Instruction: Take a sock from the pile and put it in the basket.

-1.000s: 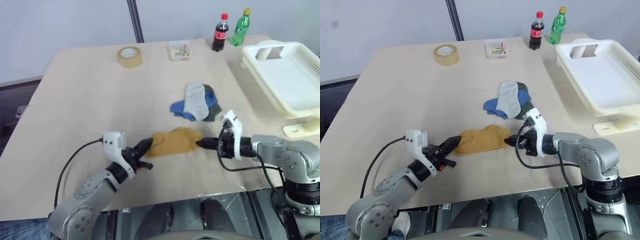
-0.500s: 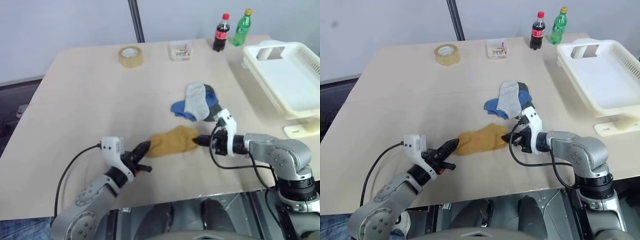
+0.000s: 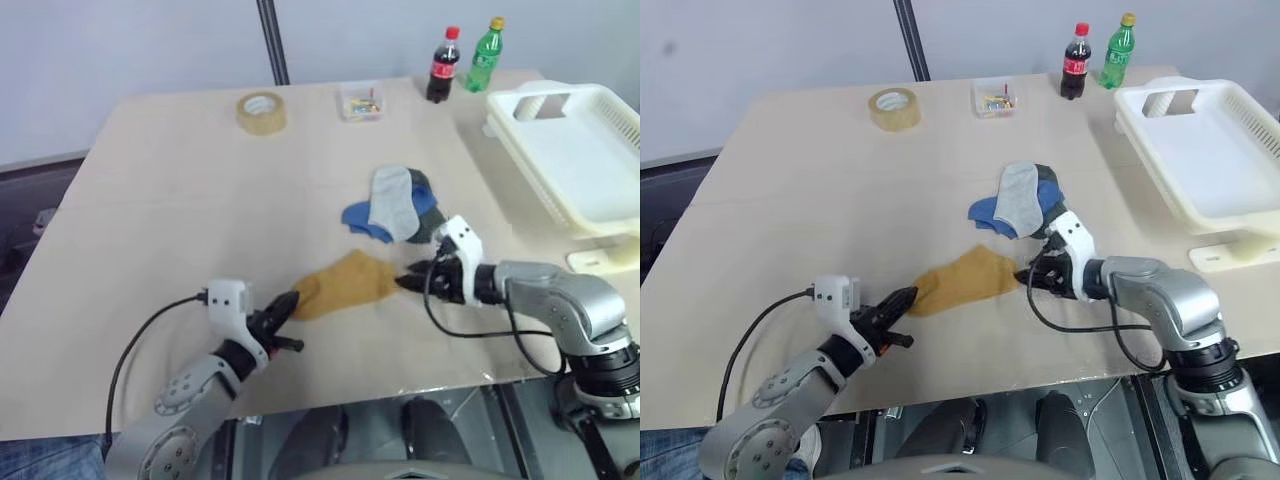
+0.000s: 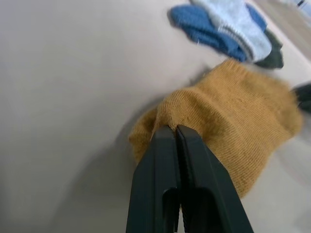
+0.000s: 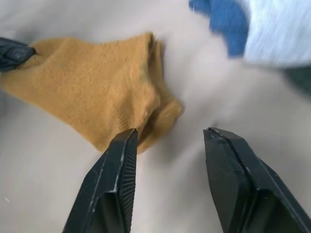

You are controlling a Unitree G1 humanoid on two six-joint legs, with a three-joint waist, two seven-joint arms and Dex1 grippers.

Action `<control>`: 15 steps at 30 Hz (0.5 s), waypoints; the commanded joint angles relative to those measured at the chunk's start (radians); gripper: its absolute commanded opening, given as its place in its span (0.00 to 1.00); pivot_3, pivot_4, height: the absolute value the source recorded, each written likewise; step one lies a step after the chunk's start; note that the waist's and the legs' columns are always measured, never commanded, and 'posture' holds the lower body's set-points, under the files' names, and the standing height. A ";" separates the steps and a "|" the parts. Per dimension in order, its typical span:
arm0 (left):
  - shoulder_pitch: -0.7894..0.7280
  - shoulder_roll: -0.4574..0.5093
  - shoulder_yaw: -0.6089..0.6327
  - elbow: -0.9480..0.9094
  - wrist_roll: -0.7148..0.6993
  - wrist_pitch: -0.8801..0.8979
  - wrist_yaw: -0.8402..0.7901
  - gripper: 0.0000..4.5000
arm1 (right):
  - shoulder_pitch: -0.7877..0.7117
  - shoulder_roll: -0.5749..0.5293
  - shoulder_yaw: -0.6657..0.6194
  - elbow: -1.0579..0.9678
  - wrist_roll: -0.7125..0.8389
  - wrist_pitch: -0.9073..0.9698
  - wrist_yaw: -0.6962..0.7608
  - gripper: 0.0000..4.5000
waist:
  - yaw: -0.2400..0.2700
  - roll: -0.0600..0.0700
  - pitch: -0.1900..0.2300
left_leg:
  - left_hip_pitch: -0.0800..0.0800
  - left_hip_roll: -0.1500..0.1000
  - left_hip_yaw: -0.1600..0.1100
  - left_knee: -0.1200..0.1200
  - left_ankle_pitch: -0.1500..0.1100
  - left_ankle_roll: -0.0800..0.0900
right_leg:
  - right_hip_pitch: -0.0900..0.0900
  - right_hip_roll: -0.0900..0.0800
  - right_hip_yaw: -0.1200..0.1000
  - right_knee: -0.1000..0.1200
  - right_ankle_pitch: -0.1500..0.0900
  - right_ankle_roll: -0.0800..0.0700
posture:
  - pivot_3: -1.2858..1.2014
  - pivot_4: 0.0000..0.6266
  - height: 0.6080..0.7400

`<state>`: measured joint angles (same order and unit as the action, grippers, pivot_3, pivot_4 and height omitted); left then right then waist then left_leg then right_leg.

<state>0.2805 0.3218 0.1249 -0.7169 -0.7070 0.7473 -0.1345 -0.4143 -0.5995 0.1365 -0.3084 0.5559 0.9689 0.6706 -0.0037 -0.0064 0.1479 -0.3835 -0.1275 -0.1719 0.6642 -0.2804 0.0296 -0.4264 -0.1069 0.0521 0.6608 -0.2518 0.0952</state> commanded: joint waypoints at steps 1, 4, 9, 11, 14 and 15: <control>0.005 -0.005 -0.003 -0.009 0.015 -0.026 -0.008 0.00 | -0.008 0.026 0.007 0.002 -0.076 -0.275 0.080 0.50 | -0.002 0.000 0.000 | 0.000 0.000 0.000 0.000 0.000 0.000 | 0.000 0.000 0.000 0.000 0.000 0.000 | 0.52 0.24 1.00; 0.009 -0.004 -0.014 -0.005 0.029 -0.027 -0.014 0.00 | -0.025 0.035 0.030 0.025 -0.126 -0.419 0.151 0.50 | -0.001 0.000 0.000 | 0.000 0.000 0.000 0.000 0.000 0.000 | 0.000 0.000 0.000 0.000 0.000 0.000 | 0.52 0.24 1.00; 0.012 -0.006 -0.031 -0.002 0.042 -0.033 -0.023 0.00 | -0.009 0.058 0.113 0.054 -0.189 -0.510 0.212 0.50 | 0.001 0.000 0.000 | 0.000 0.000 0.000 0.000 0.000 0.000 | 0.000 0.000 0.000 0.000 0.000 0.000 | 0.52 0.24 1.00; 0.016 -0.007 -0.032 -0.002 0.048 -0.035 -0.027 0.00 | 0.002 0.064 0.147 0.079 -0.227 -0.537 0.222 0.50 | 0.001 0.000 0.000 | 0.000 0.000 0.000 0.000 0.000 0.000 | 0.000 0.000 0.000 0.000 0.000 0.000 | 0.52 0.24 1.00; 0.018 -0.002 -0.040 0.003 0.068 -0.038 -0.031 0.00 | 0.008 0.061 0.200 0.140 -0.316 -0.602 0.222 0.50 | 0.003 0.000 0.000 | 0.000 0.000 0.000 0.000 0.000 0.000 | 0.000 0.000 0.000 0.000 0.000 0.000 | 0.52 0.24 1.00; 0.017 -0.002 -0.041 0.004 0.071 -0.039 -0.034 0.00 | 0.009 0.066 0.206 0.152 -0.326 -0.608 0.223 0.50 | 0.003 0.000 0.000 | 0.000 0.000 0.000 0.000 0.000 0.000 | 0.000 0.000 0.000 0.000 0.000 0.000 | 0.52 0.24 1.00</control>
<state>0.2947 0.3155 0.0870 -0.7093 -0.6454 0.7259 -0.1577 -0.4034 -0.5368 0.3458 -0.1486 0.2492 0.3984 0.8875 -0.0005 -0.0068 0.1482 -0.3833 -0.1276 -0.1718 0.6645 -0.2803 0.0294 -0.4262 -0.1068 0.0523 0.6608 -0.2518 0.0952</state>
